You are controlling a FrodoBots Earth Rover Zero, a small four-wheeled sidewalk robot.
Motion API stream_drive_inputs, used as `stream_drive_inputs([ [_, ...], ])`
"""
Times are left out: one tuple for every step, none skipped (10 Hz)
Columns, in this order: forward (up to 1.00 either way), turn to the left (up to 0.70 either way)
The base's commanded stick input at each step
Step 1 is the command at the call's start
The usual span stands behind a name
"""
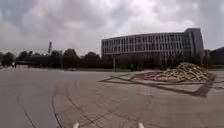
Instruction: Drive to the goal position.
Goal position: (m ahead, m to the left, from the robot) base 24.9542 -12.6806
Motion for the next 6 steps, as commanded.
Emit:
stream_drive_inputs([
  [0.60,0.12],
  [0.60,0.08],
  [0.60,0.00],
  [0.60,0.00],
  [0.60,0.00],
  [0.60,0.00],
])
